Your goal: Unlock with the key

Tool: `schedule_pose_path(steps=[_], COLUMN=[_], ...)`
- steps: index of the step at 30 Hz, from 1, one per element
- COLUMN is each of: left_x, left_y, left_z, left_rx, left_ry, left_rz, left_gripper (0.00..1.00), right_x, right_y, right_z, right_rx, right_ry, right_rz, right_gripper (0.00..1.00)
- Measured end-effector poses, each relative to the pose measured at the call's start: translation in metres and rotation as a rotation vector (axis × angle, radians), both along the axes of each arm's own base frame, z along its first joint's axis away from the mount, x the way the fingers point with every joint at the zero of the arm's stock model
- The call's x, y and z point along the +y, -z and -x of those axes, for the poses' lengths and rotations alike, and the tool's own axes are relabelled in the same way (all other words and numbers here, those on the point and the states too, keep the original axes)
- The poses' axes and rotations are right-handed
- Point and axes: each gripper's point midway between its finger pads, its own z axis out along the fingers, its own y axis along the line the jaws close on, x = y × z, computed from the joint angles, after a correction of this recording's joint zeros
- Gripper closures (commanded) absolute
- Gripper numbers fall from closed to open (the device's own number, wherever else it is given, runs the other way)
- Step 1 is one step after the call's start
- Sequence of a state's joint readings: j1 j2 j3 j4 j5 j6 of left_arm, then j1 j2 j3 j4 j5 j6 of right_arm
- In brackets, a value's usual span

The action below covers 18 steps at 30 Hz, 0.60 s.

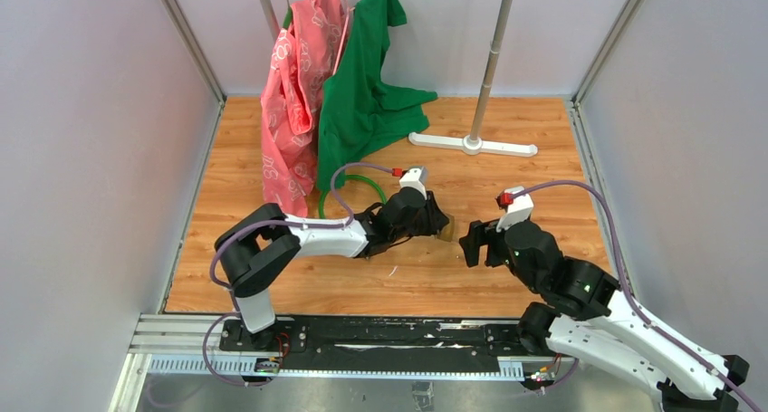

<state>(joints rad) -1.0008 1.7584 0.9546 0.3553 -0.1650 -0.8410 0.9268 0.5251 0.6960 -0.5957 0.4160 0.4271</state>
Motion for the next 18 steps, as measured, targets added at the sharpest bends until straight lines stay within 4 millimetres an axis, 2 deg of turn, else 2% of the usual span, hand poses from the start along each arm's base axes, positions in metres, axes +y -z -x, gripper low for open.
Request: schedule_pose_path(steps=[9, 12, 18], left_x=[-0.005, -0.006, -0.005], left_y=[0.009, 0.012, 0.018], left_z=[-0.009, -0.014, -0.030], left_rx=[0.003, 0.015, 0.041], left_ry=[-0.038, -0.043, -0.063], left_rz=[0.013, 0.024, 0.053], left_gripper=[0.98, 0.92, 0.72], right_x=[-0.001, 0.000, 0.002], right_y=[0.000, -0.002, -0.003], right_z=[-0.006, -0.008, -0.010], right_rx=[-0.009, -0.017, -0.024], right_ry=[0.027, 0.033, 0.037], right_rz=[0.014, 0.009, 0.003], right_gripper=[0.16, 0.16, 0.16])
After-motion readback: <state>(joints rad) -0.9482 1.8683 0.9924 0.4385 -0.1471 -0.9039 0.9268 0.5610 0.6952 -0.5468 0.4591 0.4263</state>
